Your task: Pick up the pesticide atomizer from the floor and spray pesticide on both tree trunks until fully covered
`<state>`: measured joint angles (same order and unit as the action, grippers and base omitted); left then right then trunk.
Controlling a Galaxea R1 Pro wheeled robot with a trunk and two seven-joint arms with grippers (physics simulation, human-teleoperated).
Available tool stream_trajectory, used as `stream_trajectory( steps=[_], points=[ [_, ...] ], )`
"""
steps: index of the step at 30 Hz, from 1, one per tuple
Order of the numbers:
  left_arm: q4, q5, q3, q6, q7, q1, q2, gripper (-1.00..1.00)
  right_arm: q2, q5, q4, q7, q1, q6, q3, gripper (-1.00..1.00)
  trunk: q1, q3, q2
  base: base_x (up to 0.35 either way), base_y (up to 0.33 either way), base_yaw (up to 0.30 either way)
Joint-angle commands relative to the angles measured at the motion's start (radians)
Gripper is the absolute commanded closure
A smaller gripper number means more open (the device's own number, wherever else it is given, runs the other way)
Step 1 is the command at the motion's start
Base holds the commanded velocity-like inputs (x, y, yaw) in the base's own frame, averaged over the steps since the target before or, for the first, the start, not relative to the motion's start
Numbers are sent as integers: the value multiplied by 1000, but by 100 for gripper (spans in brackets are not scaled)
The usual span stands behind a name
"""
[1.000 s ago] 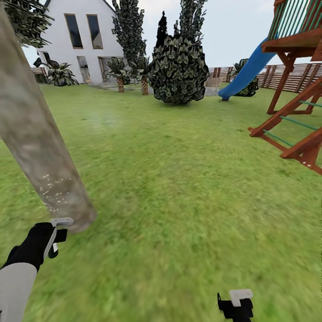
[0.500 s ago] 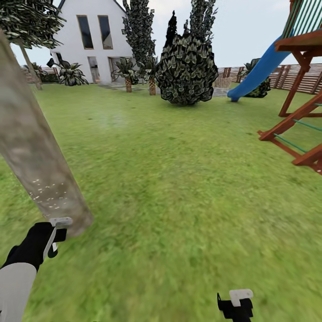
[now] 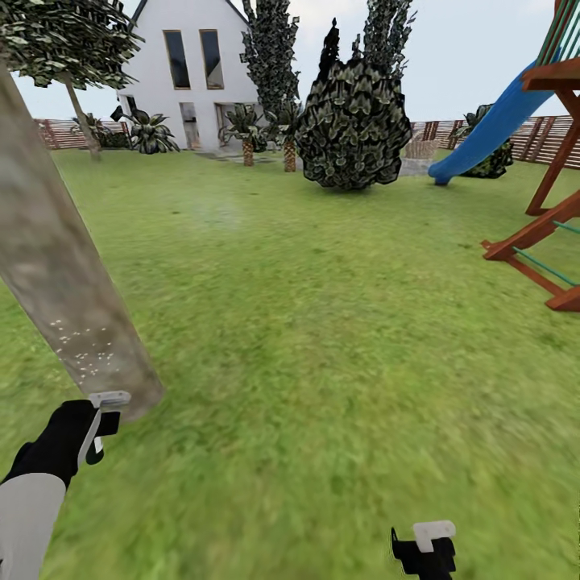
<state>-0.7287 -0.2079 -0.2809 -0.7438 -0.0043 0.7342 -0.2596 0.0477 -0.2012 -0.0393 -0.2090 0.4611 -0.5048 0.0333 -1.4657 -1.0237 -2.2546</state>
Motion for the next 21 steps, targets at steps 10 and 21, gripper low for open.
stream_trajectory(
  steps=[10,21],
  points=[
    [-1,-4,-3,-6,0,1,-1,100,0,-11,1,-6,1,-1,4,-100,0,-1,0,198,-229,4],
    [-1,-8,-23,-6,0,1,-15,100,0,-11,1,-6,1,-1,4,-100,0,-1,0,189,-223,249]
  ],
)
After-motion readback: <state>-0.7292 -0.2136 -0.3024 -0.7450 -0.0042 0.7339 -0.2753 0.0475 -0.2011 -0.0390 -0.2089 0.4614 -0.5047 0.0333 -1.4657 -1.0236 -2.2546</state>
